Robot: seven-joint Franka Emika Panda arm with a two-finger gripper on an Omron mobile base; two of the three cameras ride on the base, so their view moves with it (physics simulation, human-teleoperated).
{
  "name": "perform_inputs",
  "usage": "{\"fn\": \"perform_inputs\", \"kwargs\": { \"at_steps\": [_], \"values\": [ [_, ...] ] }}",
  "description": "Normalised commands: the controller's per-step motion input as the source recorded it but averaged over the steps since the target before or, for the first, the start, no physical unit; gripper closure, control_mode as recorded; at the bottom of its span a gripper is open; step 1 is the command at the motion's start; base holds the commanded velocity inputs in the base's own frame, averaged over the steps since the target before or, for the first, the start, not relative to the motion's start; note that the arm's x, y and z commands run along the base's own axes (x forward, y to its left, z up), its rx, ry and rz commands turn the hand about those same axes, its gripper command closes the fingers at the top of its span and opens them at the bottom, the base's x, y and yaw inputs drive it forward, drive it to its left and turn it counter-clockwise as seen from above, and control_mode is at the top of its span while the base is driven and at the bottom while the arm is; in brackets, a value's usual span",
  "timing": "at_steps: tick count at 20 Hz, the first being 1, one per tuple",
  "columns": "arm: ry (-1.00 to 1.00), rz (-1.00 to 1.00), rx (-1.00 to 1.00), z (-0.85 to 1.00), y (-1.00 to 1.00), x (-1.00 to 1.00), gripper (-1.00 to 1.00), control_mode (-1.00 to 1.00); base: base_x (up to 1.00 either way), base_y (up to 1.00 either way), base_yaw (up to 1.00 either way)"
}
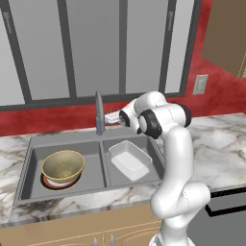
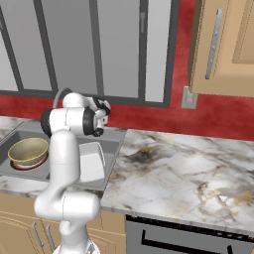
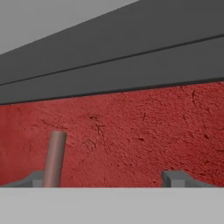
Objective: Pick the bowl and tupperware and place them in the sink. Then turn on the water.
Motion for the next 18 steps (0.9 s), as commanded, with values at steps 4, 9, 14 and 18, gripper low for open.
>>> {"fn": "perform_inputs", "kwargs": {
  "at_steps": [4, 9, 14, 18],
  "values": [
    [0.00, -0.14, 0.00, -0.19, 0.00, 0.00, -1.00, -1.00, 0.00, 0.00, 0.00],
    [0.00, -0.07, 0.00, -0.19, 0.00, 0.00, -1.00, -1.00, 0.00, 0.00, 0.00],
    [0.00, -0.03, 0.00, -0.20, -0.15, 0.01, -1.00, -1.00, 0.00, 0.00, 0.00],
    [0.00, 0.00, 0.00, -0.34, -0.28, 0.08, -1.00, -1.00, 0.00, 0.00, 0.00]
  ]
}}
